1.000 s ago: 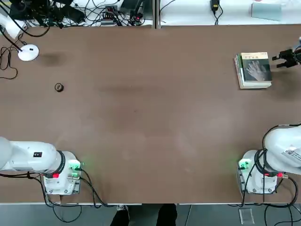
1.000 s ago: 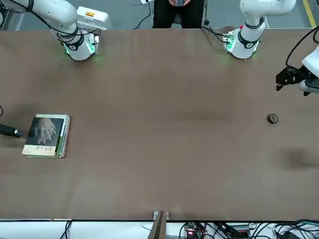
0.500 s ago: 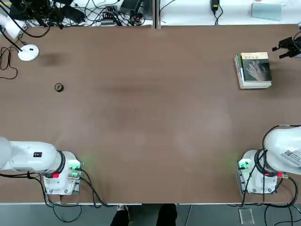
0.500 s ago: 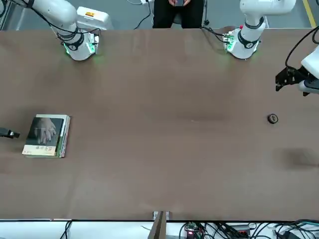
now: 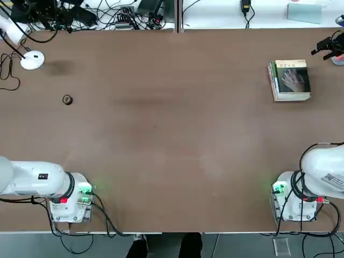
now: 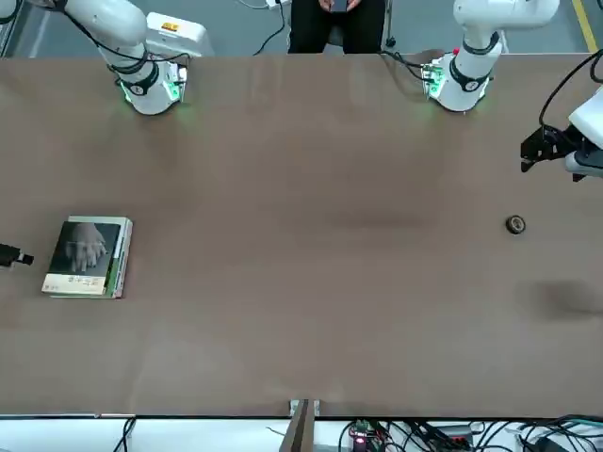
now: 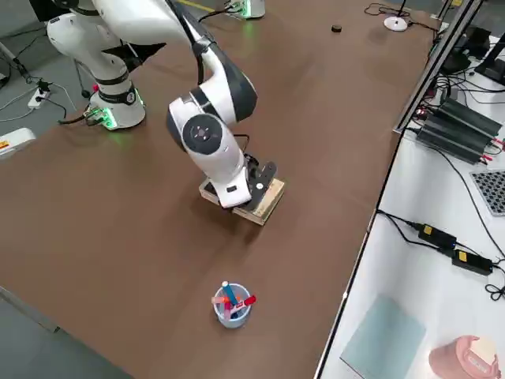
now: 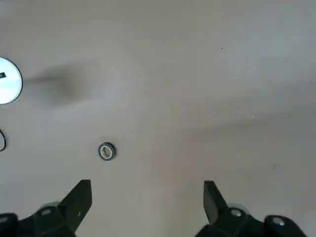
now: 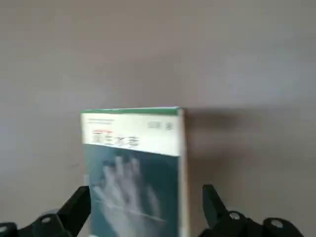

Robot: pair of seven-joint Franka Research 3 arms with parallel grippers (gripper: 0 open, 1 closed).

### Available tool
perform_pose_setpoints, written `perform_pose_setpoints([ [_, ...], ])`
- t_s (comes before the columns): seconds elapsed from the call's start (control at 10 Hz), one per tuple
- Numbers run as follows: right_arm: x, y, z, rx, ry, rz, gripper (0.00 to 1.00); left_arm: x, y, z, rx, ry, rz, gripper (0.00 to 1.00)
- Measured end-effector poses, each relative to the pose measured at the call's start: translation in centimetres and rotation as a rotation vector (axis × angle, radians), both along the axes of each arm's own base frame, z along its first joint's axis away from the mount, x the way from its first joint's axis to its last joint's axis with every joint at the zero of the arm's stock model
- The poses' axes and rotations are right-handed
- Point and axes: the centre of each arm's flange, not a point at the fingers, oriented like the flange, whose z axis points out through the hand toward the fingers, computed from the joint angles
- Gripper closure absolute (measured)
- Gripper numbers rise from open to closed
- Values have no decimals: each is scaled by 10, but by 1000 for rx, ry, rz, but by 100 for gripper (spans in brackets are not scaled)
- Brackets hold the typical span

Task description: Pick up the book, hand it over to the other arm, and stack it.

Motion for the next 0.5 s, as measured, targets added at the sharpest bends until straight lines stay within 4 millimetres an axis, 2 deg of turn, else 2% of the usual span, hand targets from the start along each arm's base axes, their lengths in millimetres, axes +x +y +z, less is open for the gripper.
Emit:
perform_pose_setpoints([
  [0.5,15,18,19,-220,-34,86,0,0,0,0,0,-1,0,0],
])
